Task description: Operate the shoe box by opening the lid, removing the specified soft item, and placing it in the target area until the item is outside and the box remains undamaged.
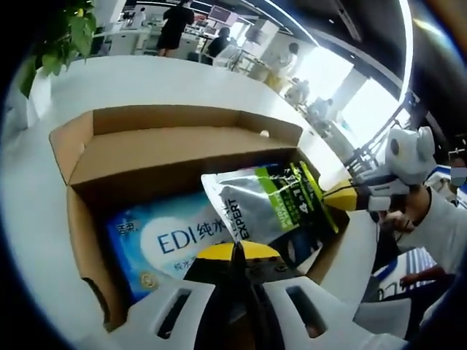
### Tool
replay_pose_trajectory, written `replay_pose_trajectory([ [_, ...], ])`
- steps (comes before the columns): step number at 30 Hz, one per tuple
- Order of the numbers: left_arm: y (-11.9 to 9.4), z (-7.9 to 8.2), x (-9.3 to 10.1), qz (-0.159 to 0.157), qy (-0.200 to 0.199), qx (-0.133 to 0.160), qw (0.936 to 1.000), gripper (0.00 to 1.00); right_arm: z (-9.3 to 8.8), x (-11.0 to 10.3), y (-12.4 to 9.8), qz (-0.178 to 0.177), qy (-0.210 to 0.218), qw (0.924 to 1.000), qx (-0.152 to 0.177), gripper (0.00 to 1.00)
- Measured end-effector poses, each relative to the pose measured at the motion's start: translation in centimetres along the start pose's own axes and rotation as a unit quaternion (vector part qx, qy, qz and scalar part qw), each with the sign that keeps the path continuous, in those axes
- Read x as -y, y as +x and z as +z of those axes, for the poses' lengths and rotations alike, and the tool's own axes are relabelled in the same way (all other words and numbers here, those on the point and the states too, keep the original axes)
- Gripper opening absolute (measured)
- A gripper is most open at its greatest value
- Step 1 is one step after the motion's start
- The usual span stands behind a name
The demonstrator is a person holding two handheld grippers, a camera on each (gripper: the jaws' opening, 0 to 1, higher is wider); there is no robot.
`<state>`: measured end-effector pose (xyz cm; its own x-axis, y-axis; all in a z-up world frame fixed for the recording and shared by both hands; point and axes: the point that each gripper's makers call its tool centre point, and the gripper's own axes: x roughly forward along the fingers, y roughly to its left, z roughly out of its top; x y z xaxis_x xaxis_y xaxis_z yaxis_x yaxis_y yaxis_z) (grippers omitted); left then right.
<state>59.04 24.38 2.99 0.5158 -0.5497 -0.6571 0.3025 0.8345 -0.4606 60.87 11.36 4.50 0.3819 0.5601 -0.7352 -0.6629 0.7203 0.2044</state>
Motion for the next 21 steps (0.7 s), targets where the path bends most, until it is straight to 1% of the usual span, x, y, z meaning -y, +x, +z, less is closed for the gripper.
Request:
replay_pose_trajectory([
  [4,-0.2,0.1,0.1,0.0,-0.002,-0.002,1.0,0.0,0.1,0.1,-0.1,0.0,0.005,1.0,0.001,0.0],
  [7,-0.4,0.4,0.2,-0.001,-0.004,0.003,1.0,0.0,0.2,0.2,-0.1,-0.001,0.007,1.0,0.003,0.0],
  [13,-0.7,0.6,0.4,-0.005,-0.014,0.004,0.9999,0.0,0.5,0.3,-0.2,0.0,0.012,0.9999,0.006,0.0],
  [18,-1.0,0.9,0.8,-0.007,-0.015,0.007,0.9998,0.0,0.7,0.1,-0.8,0.002,0.017,0.9998,0.007,0.0],
  [21,-1.3,1.5,1.3,-0.007,-0.011,0.012,0.9998,0.0,1.0,0.1,-1.4,0.002,0.021,0.9997,0.013,0.0],
])
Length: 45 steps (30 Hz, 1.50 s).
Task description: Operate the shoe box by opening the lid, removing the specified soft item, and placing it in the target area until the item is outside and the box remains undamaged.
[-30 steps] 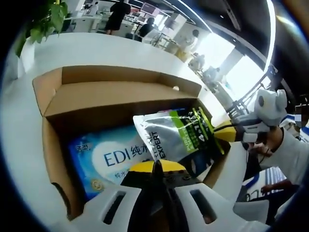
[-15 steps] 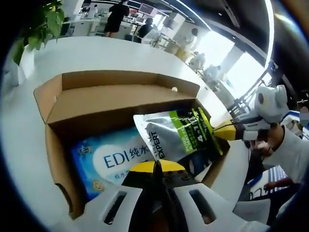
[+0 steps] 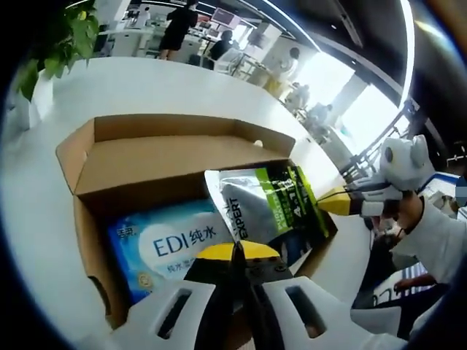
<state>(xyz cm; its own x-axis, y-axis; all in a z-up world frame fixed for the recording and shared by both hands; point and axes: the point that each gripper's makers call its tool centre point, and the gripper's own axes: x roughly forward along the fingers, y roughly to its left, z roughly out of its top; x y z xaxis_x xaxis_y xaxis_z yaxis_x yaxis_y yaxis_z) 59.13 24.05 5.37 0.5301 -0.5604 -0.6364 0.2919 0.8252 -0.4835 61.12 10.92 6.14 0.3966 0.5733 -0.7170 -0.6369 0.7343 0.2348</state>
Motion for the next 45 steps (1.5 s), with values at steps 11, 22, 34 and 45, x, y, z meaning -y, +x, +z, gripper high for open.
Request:
replay_pose_trajectory([
  [11,-0.6,2.1,2.7,-0.01,0.018,0.014,0.9997,0.0,0.8,0.7,-2.4,-0.004,0.008,0.9998,0.017,0.0],
  [22,0.1,3.4,6.0,-0.022,0.029,0.017,0.9992,0.0,1.1,2.7,-5.6,-0.015,0.017,0.9992,0.034,0.0],
  [34,2.6,3.7,10.9,-0.04,0.037,0.009,0.9985,0.0,-0.1,6.5,-9.2,-0.04,0.036,0.9977,0.04,0.0],
  [45,5.8,3.0,15.2,-0.059,0.049,-0.007,0.9971,0.0,-2.4,10.5,-11.9,-0.064,0.06,0.9955,0.037,0.0],
])
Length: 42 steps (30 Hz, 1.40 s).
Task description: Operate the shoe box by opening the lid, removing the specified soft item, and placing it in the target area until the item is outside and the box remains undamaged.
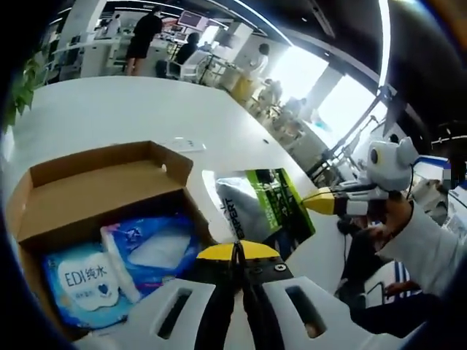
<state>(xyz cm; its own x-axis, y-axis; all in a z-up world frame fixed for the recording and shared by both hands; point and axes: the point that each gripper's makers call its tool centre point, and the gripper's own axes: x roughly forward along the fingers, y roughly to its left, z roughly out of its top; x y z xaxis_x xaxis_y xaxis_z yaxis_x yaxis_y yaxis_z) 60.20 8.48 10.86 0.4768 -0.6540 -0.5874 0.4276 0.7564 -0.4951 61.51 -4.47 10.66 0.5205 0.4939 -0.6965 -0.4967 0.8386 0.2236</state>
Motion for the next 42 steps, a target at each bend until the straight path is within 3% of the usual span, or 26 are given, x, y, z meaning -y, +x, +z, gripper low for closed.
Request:
replay_pose_trajectory([
  [14,3.3,-0.8,1.6,-0.006,-0.001,-0.025,0.9997,0.0,-1.6,3.3,-0.7,-0.016,0.016,0.9997,-0.011,0.0],
  [25,5.8,-2.3,1.9,0.021,0.02,-0.062,0.9976,0.0,-3.1,5.0,0.2,-0.023,0.013,0.9991,-0.034,0.0],
  [31,7.6,-2.8,2.1,0.032,0.025,-0.081,0.9959,0.0,-4.0,7.1,0.7,-0.029,0.016,0.9982,-0.05,0.0],
  [42,10.1,-4.2,1.2,0.074,0.05,-0.127,0.9878,0.0,-5.2,9.0,3.1,-0.029,0.004,0.9966,-0.077,0.0],
])
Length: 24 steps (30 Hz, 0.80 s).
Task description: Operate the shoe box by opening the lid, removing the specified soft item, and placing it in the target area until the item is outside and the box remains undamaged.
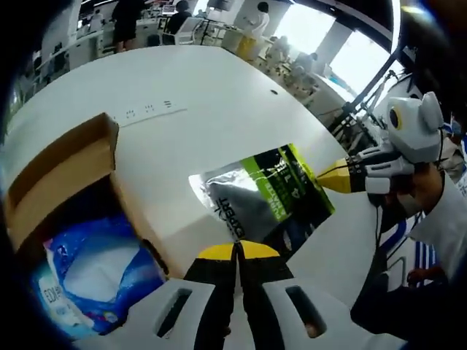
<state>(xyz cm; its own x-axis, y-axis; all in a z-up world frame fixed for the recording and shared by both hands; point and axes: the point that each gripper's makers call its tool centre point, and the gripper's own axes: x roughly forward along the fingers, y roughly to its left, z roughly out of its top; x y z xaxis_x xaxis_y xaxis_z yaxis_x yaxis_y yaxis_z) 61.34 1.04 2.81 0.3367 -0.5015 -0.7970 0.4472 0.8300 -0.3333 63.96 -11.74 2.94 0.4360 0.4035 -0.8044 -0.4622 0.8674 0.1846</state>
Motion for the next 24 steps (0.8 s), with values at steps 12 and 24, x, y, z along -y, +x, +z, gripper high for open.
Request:
replay_pose_trajectory([
  [12,2.4,-1.6,-0.8,0.039,0.034,-0.073,0.996,0.0,-1.6,0.1,2.2,0.005,-0.005,0.9997,-0.023,0.0],
  [24,4.1,-2.7,-1.4,0.069,0.058,-0.117,0.989,0.0,-3.1,0.0,3.5,0.001,-0.019,0.9987,-0.047,0.0],
])
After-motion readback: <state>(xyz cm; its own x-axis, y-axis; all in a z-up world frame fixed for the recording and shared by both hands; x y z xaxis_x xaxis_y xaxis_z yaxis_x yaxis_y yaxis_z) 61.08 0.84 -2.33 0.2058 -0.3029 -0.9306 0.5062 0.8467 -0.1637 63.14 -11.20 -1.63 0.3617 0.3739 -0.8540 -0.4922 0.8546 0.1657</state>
